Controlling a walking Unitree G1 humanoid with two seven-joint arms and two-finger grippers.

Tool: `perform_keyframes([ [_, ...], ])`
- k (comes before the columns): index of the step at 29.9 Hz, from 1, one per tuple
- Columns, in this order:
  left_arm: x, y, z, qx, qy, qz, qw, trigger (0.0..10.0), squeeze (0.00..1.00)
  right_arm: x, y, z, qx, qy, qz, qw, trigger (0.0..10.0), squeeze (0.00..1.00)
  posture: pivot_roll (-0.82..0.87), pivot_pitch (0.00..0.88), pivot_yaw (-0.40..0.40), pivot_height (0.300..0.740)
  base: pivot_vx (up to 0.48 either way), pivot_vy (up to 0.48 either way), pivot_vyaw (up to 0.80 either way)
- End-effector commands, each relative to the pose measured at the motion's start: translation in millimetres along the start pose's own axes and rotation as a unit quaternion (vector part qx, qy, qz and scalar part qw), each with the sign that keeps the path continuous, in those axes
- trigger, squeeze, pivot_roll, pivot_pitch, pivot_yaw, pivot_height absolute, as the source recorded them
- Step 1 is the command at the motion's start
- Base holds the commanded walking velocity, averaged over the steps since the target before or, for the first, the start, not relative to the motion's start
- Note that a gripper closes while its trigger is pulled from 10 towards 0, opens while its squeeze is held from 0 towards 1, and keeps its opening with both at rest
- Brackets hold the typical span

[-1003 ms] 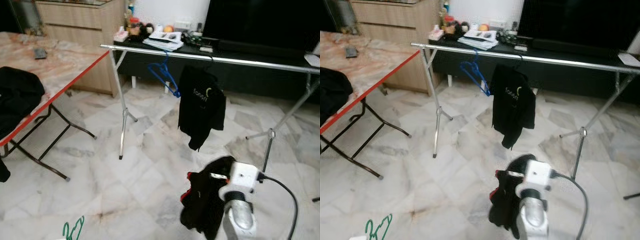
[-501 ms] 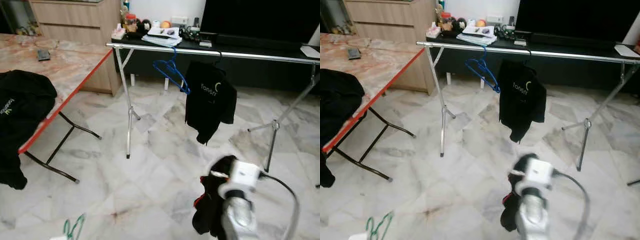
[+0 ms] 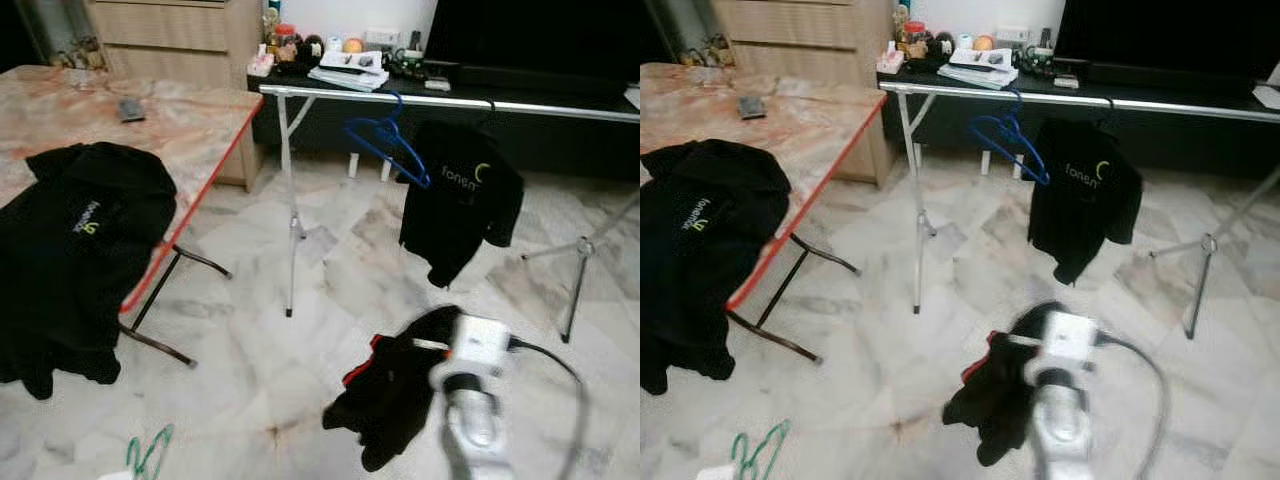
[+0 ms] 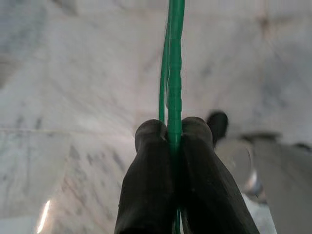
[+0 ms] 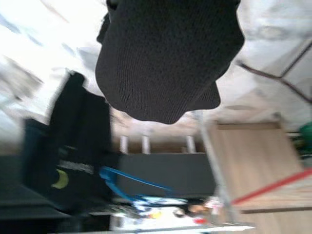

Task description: Hang hanger

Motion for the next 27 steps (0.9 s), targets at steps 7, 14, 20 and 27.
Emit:
perform_keyframes([
  [7, -0.5, -1.4, -13, -0.024, 0.009, 0.000, 1.000, 10.0, 0.00, 6.3, 1.8, 5, 0.014, 0.005, -0.007, 1.000, 10.0, 0.00, -0.03, 0.077, 0.011, 0.740, 0.000, 0.454, 0.29],
  [14, 0.2, -1.4, -14, -0.024, 0.010, -0.001, 1.000, 10.0, 0.00, 5.8, 4.3, 7, 0.018, 0.000, -0.004, 1.000, 10.0, 0.00, -0.03, 0.060, 0.010, 0.740, 0.000, 0.454, 0.00],
  [20, 1.0, -1.4, -15, -0.025, 0.012, -0.003, 1.000, 10.0, 0.00, 6.5, 6.0, 18, 0.047, -0.011, -0.013, 0.999, 10.0, 0.00, -0.03, 0.053, 0.011, 0.740, 0.000, 0.454, 0.00],
  [27, 1.1, -1.4, -15, -0.026, 0.012, -0.003, 1.000, 10.0, 0.00, 6.5, 6.2, 19, 0.051, -0.013, -0.013, 0.999, 10.0, 0.00, -0.03, 0.053, 0.011, 0.740, 0.000, 0.454, 0.00],
])
Point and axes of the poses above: a point about 5 cm out from each wrist's last joint towards the gripper, its own y axis pointing out of the wrist towards the gripper, its own z axis along the axis of the wrist's last joint, x = y × z, the point moved 2 cm from there along y, pointing out of the wrist towards the gripper, and after that the axes turned 7 degrees about -y, right-handed, at the moved point
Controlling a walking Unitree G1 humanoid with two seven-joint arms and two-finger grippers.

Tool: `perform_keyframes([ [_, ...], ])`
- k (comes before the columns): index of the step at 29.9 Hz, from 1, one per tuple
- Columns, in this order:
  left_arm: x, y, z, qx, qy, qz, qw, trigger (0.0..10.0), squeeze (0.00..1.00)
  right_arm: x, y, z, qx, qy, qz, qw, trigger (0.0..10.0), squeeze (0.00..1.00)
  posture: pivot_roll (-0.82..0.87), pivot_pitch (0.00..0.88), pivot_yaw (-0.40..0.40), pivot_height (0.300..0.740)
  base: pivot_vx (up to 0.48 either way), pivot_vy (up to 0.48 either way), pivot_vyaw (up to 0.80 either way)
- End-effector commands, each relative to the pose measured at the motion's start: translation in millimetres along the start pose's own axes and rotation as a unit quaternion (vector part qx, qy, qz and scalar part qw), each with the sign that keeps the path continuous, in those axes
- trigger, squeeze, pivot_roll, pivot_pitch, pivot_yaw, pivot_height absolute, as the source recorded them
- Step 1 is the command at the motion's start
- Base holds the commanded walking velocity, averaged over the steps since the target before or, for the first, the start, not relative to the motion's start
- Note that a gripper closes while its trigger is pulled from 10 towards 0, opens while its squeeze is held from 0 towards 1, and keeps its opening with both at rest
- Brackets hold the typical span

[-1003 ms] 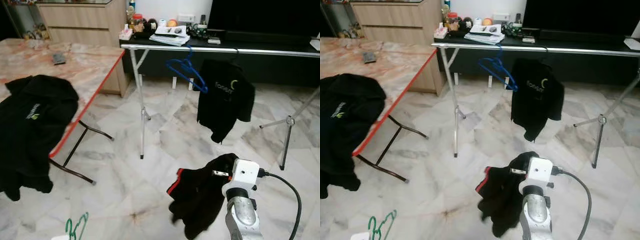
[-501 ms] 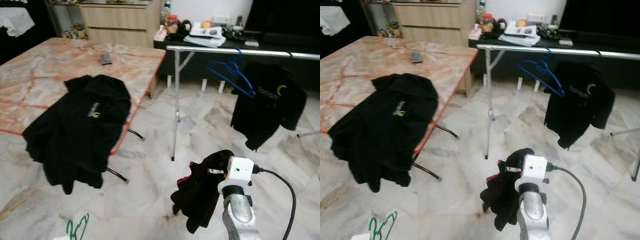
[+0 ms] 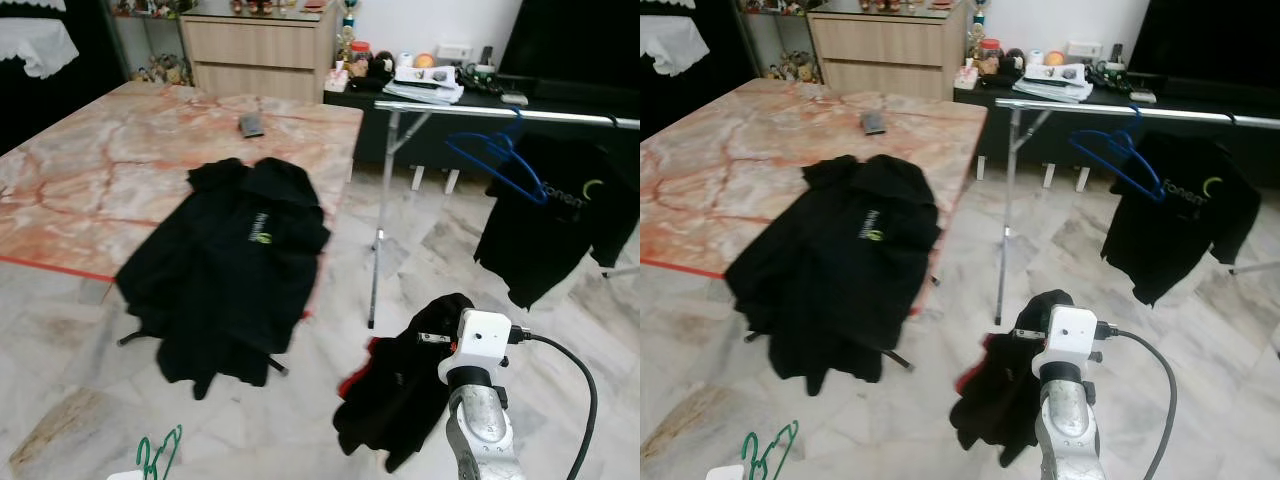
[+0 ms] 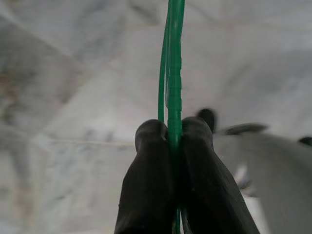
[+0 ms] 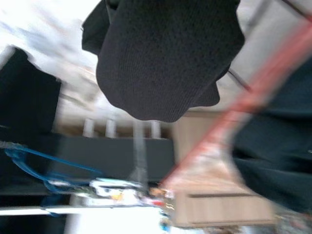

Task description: Hang hanger

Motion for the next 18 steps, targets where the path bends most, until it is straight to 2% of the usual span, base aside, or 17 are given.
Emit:
perform_keyframes([
  [1, 1.4, -0.1, -4.1, -0.009, 0.002, 0.001, 1.000, 10.0, 0.00, 10.1, 3.7, 10.2, 0.023, -0.007, -0.012, 1.000, 10.0, 0.00, -0.03, 0.053, 0.011, 0.740, 0.000, 0.454, 0.00],
  [18, 1.4, -0.1, -4.1, -0.009, 0.002, 0.001, 1.000, 10.0, 0.00, 10.1, 3.7, 10.2, 0.023, -0.007, -0.012, 1.000, 10.0, 0.00, -0.03, 0.053, 0.011, 0.740, 0.000, 0.454, 0.00],
])
Point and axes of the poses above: a point about 5 cm out from each wrist's last joint towards the gripper, its own y axis pointing out of the wrist towards the gripper, its own z axis along the axis of the wrist's last joint, x = y × z, the point moved 2 cm from there along y, pointing out of the wrist towards the gripper, and after that the axes turned 7 degrees about -y, right-handed, at the moved point
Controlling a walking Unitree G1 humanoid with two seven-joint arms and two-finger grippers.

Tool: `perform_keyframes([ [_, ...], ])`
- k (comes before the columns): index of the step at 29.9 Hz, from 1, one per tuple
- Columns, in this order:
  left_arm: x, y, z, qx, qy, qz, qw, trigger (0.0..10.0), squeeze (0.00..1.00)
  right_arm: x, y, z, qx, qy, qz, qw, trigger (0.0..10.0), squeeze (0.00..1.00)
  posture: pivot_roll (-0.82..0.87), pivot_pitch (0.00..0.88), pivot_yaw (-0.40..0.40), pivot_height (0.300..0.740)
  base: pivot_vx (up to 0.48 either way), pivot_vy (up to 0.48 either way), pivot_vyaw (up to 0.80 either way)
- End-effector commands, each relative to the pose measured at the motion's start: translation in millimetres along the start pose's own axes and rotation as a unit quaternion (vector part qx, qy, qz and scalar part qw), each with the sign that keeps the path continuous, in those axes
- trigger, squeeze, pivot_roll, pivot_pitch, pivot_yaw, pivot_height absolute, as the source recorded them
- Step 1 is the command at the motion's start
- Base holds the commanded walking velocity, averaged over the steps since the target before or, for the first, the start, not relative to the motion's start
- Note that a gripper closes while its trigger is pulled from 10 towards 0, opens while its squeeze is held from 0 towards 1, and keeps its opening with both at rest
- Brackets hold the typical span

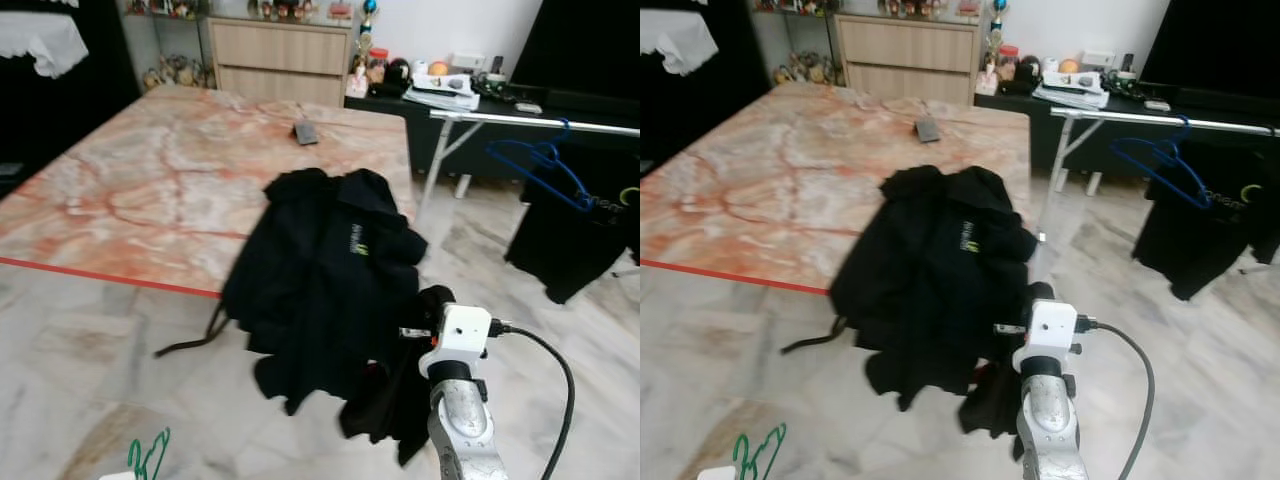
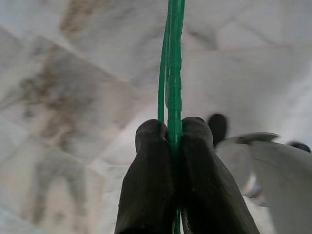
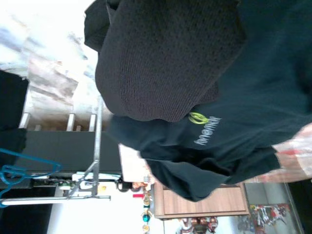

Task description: Hang hanger

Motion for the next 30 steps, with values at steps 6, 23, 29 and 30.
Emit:
perform_keyframes([
  [6, 3.4, -0.2, -8, -0.014, 0.003, -0.001, 1.000, 10.0, 0.00, 9.3, 1.0, 7, 0.019, -0.007, -0.013, 1.000, 10.0, 0.00, -0.03, 0.047, 0.012, 0.740, 0.000, 0.453, 0.00],
  [23, 13.5, 0.2, -9, -0.012, -0.003, -0.016, 1.000, 10.0, 0.00, 41.2, 60.2, 161, 0.229, -0.005, -0.082, 0.970, 10.0, 0.00, -0.02, 0.070, -0.010, 0.740, 0.000, 0.026, 0.00],
  [29, 14.1, 0.2, -10, -0.013, -0.001, -0.016, 1.000, 10.0, 0.00, 42.1, 69.9, 178, 0.246, 0.001, -0.085, 0.966, 10.0, 0.00, -0.01, 0.072, -0.012, 0.740, 0.000, 0.000, 0.00],
  [30, 14.1, 0.1, -10, -0.013, -0.001, -0.016, 1.000, 10.0, 0.00, 41.3, 70.0, 179, 0.246, 0.002, -0.084, 0.966, 10.0, 0.00, -0.01, 0.072, -0.012, 0.740, 0.000, 0.000, 0.00],
])
Point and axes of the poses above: a point about 5 cm out from each wrist's last joint towards the gripper, its own y axis pointing out of the wrist towards the gripper, its own z axis along the axis of the wrist's last joint, x = y × z, the point moved 2 cm from there along y, pointing out of the wrist towards the gripper, and after that the axes turned 7 degrees about -y, right-handed, at the moved point
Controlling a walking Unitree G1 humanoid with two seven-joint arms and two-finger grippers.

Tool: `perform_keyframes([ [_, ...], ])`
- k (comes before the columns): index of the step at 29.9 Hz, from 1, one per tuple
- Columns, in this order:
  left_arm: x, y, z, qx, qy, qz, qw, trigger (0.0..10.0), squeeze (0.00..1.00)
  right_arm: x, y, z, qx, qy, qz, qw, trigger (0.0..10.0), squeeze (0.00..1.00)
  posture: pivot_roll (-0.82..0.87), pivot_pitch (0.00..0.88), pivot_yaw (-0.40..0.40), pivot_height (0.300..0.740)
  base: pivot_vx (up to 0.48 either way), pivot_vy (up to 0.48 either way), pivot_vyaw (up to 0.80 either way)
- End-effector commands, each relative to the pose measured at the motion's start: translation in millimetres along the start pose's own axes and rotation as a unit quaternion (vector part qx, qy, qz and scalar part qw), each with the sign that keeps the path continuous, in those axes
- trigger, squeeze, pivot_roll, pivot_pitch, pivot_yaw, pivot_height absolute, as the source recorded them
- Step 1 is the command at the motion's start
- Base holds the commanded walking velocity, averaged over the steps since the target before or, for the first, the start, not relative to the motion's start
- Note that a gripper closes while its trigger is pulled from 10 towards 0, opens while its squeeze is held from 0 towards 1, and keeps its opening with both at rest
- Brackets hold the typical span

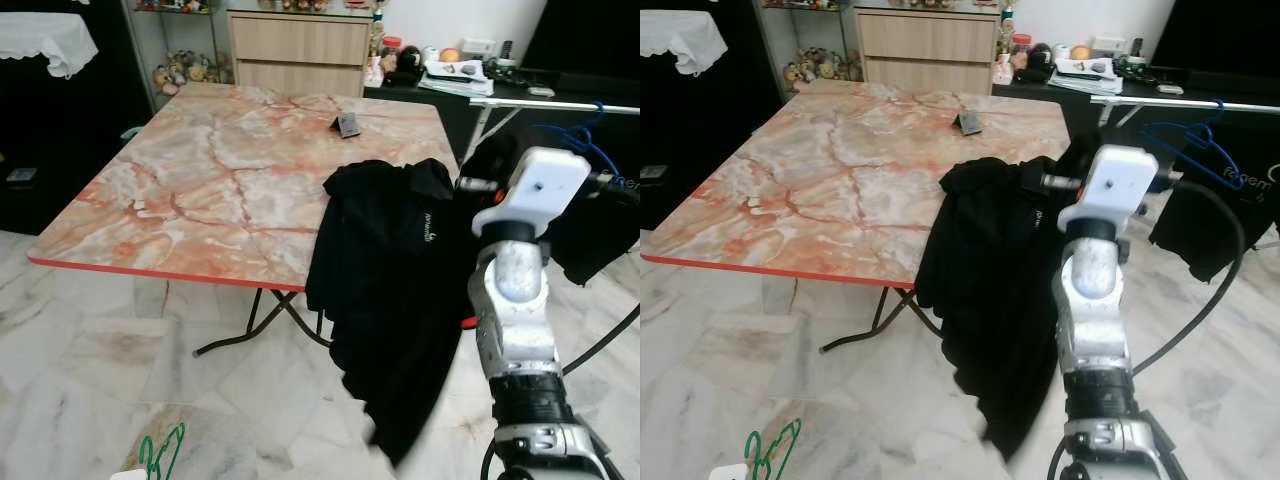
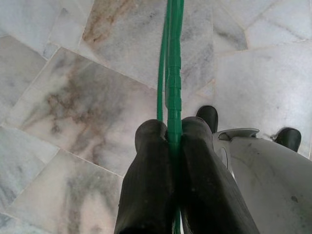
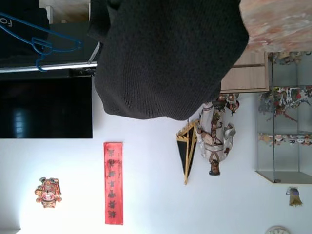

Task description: Hang hanger

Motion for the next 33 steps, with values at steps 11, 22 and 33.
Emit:
perform_keyframes([
  [11, -1.2, -0.6, -6, -0.013, 0.006, 0.000, 1.000, 10.0, 0.00, -0.7, 19.8, 7, 0.006, -0.010, 0.005, 1.000, 10.0, 0.00, -0.01, 0.076, -0.009, 0.740, 0.000, 0.000, 0.00],
  [22, 1.2, -0.4, -6, -0.012, 0.008, -0.007, 1.000, 10.0, 0.00, -6.4, 34.4, 16, 0.019, -0.010, 0.011, 1.000, 10.0, 0.00, 0.00, 0.071, -0.006, 0.740, 0.357, 0.000, 0.00],
  [33, 3.4, 0.0, -4, -0.011, 0.011, -0.011, 1.000, 10.0, 0.00, -0.5, 45.6, 21, 0.025, -0.014, 0.002, 1.000, 10.0, 0.00, 0.00, 0.053, -0.006, 0.740, 0.409, 0.000, 0.00],
])
Point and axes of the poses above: a point about 5 cm out from each wrist's last joint towards the gripper, its own y axis pointing out of the wrist towards the gripper, its own z axis along the axis of the wrist's last joint, x = y × z, the point moved 2 cm from there along y, pointing out of the wrist towards the gripper, and after that the axes turned 7 degrees about -y, right-handed, at the moved point
